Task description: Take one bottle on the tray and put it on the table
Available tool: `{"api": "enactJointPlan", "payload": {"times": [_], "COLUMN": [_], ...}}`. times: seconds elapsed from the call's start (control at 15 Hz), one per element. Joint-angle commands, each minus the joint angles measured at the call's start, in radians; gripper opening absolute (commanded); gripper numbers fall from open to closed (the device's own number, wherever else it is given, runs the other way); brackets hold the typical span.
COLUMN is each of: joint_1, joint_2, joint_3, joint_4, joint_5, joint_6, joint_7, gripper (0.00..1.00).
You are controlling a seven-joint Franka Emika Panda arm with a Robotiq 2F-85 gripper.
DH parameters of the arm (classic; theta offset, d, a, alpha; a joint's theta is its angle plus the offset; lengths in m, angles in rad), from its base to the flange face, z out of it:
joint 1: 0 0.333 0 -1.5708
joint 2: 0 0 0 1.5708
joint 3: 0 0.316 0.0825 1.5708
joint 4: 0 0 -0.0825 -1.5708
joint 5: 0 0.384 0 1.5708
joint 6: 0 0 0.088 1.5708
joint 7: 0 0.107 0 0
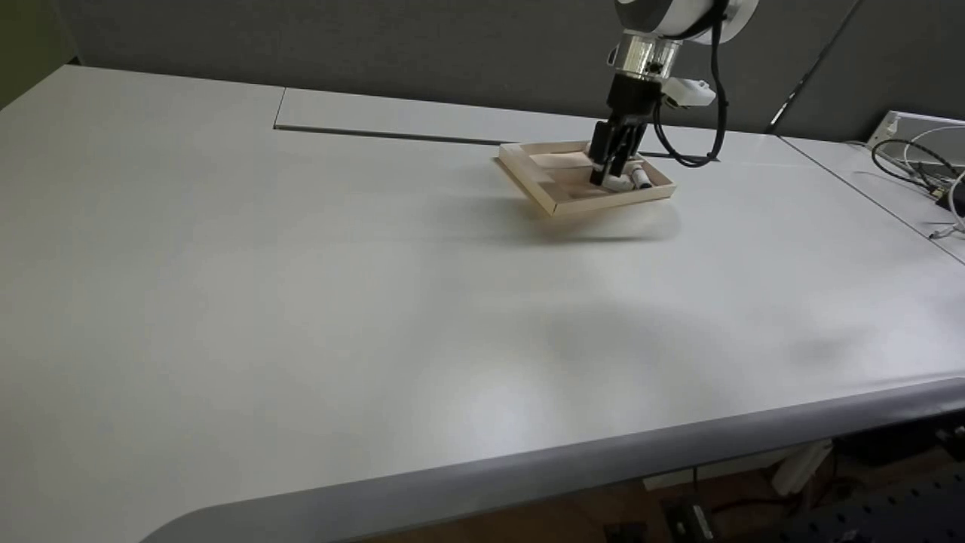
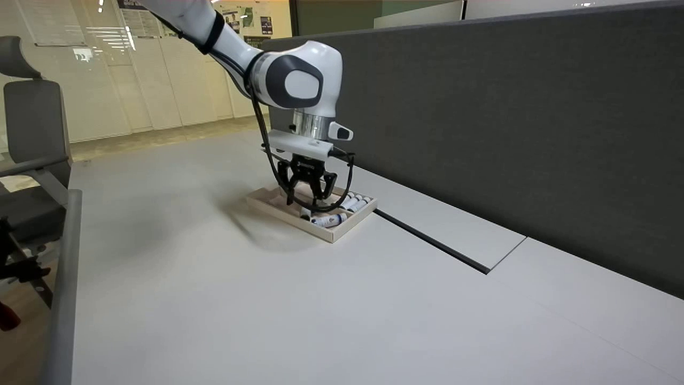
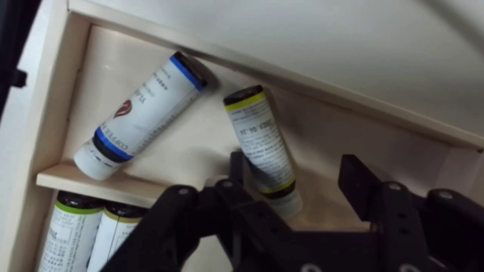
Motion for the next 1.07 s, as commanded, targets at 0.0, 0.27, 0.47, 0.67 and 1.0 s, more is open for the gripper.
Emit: {"api": "enactJointPlan", "payload": {"times": [0.0,0.27,0.47,0.67,1.0], "joint_1": [0.003,-0.001,-0.013,-0.037,-0.099], "joint_2": [-0.01,-0.005,-0.015,-0.052,-0.107], "joint_3": [-0.007,-0.01,-0.008,0.003,-0.018], "joint_4": [-0.012,0.006,0.031,0.064,0.152], "joint_5": [-0.014,-0.011,0.004,0.035,0.078], "joint_6": [0.001,-0.019,-0.059,-0.11,-0.182], "joint_7": [0.012,0.021,0.029,0.027,0.016], "gripper": [0.38,0.11,0.07,0.07,0.07]}}
